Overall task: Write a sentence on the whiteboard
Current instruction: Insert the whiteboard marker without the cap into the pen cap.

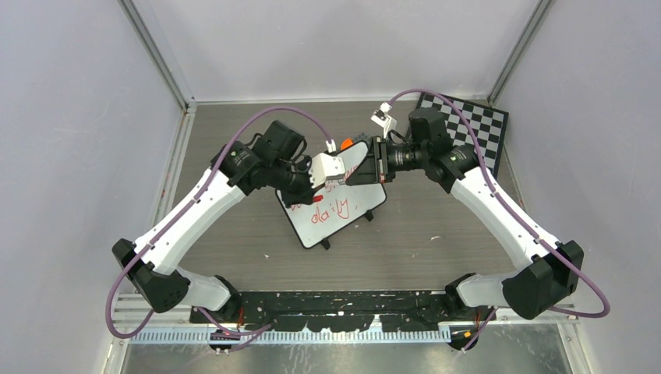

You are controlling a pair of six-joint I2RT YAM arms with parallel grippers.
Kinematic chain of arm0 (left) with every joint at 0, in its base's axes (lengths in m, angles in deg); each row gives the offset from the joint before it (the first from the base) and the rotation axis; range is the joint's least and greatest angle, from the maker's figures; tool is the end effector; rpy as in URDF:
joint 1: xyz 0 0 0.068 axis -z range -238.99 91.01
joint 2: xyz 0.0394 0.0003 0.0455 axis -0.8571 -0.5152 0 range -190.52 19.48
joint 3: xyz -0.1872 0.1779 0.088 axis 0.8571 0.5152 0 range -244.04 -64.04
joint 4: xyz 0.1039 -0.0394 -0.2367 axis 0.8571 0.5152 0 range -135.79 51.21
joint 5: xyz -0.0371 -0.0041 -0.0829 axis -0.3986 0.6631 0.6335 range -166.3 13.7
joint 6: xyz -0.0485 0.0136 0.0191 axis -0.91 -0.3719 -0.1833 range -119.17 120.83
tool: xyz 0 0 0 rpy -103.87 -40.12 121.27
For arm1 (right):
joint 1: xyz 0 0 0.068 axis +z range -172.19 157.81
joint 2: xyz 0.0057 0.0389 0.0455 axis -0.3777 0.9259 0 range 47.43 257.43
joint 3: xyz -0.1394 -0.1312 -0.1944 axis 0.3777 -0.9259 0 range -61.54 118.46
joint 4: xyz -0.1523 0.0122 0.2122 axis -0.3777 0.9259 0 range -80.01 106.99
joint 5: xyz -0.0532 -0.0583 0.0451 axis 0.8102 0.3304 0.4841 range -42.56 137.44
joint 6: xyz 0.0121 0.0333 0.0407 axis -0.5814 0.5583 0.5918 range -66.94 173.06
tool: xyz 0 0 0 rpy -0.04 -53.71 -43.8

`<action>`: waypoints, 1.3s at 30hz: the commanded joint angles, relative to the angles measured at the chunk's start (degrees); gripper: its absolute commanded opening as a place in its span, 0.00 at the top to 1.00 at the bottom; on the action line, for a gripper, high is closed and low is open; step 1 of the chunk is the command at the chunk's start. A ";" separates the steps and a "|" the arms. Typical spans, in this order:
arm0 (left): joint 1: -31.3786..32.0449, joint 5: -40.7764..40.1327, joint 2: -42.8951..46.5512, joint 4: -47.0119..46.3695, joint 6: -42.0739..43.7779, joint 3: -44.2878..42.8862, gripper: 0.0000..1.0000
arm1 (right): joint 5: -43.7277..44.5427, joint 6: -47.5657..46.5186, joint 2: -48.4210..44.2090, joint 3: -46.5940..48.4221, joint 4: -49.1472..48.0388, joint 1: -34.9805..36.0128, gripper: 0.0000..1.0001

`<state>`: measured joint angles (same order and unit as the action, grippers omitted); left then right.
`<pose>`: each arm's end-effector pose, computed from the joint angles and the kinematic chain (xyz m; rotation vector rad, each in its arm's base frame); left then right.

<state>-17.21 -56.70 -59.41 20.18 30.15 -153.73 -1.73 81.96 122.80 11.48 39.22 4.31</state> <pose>0.1859 -0.1821 0.3892 1.5804 1.9762 -0.5198 0.2417 0.1506 0.3680 -0.5145 2.2017 1.4568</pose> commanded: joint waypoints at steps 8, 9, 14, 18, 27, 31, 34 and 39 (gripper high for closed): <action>0.16 1.69 3.47 -3.08 0.55 0.45 1.00 | -4.05 0.22 -1.87 -0.87 -2.08 0.30 1.00; 0.15 1.56 3.89 -3.14 0.74 0.79 1.00 | -4.46 -0.01 -1.97 -0.99 -1.88 0.29 1.00; 0.14 0.88 6.01 -3.35 1.46 2.52 1.00 | -6.28 -0.13 -2.60 -1.56 -1.54 0.26 1.00; 0.13 1.79 6.81 -3.32 1.91 2.65 1.00 | -6.70 0.44 -2.37 -1.47 -2.04 0.35 1.00; 0.14 2.94 6.20 -3.43 1.02 1.71 1.00 | -7.20 -0.25 -2.01 -1.03 -1.81 1.42 1.00; 0.14 4.11 6.31 -2.99 0.83 1.60 1.00 | -6.67 -0.34 -1.69 -0.70 -1.71 1.65 1.00; 0.14 5.01 6.06 -2.93 0.19 1.16 1.00 | -6.59 -0.48 -1.48 -0.57 -1.72 1.97 1.00; 0.14 5.84 5.63 -3.13 -0.62 0.51 1.00 | -6.11 -0.84 -1.34 -0.72 -1.45 2.41 1.00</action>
<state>-17.21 -53.18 -53.97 18.15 30.81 -151.21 -7.72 81.70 122.17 9.79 38.70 6.13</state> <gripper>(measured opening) 0.050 0.175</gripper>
